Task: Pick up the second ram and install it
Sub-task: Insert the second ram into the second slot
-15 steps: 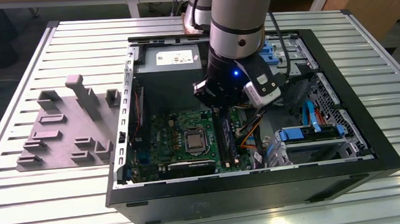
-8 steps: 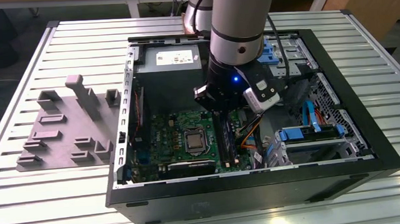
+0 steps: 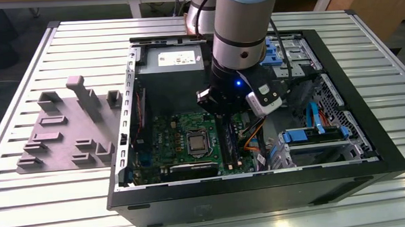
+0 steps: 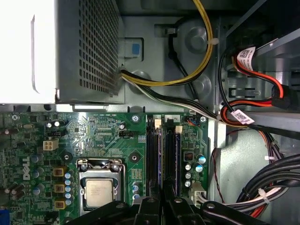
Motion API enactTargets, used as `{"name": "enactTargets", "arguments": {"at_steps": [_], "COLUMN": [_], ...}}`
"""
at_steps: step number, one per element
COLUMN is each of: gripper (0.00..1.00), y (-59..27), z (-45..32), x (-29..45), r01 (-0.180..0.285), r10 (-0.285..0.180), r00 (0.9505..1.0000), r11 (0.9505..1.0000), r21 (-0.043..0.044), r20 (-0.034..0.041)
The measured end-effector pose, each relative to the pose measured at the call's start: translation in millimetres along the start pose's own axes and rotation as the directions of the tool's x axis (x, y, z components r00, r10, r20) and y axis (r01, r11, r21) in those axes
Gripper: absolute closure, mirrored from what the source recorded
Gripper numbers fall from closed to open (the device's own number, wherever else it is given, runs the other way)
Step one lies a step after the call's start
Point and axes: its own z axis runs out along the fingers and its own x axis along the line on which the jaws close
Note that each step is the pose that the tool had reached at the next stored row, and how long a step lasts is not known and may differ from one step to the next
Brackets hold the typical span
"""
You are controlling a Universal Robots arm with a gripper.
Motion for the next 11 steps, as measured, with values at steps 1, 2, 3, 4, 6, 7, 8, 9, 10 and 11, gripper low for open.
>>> {"name": "enactTargets", "arguments": {"at_steps": [1,2,3,4,6,7,8,9,10,11], "gripper": [0.86,0.86,0.86,0.86,0.86,0.86,0.86,0.86,0.86,0.86], "y": [0.0,0.0,0.0,0.0,-0.7,-1.6,-2.3,-2.8,-3.1,-3.2], "z": [0.0,0.1,0.2,0.3,0.8,1.0,1.5,2.3,3.2,4.2], "x": [0.0,0.0,0.0,0.0,-0.2,-0.4,-0.5,-0.5,-0.5,-0.5], "r01": [0.000,0.000,0.000,0.000,0.000,0.000,0.000,0.000,0.000,0.000], "r10": [0.000,0.000,0.000,0.000,0.000,0.000,0.000,0.000,0.000,0.000], "r00": [1.0000,1.0000,1.0000,1.0000,1.0000,1.0000,1.0000,1.0000,1.0000,1.0000], "r11": [1.0000,1.0000,1.0000,1.0000,1.0000,1.0000,1.0000,1.0000,1.0000,1.0000], "r21": [0.0000,0.0000,0.0000,-0.0002,-0.0005,-0.0004,-0.0004,-0.0006,-0.0006,-0.0005], "r20": [0.0000,0.0000,0.0000,0.0001,0.0001,0.0000,0.0000,0.0001,0.0001,0.0000]}}
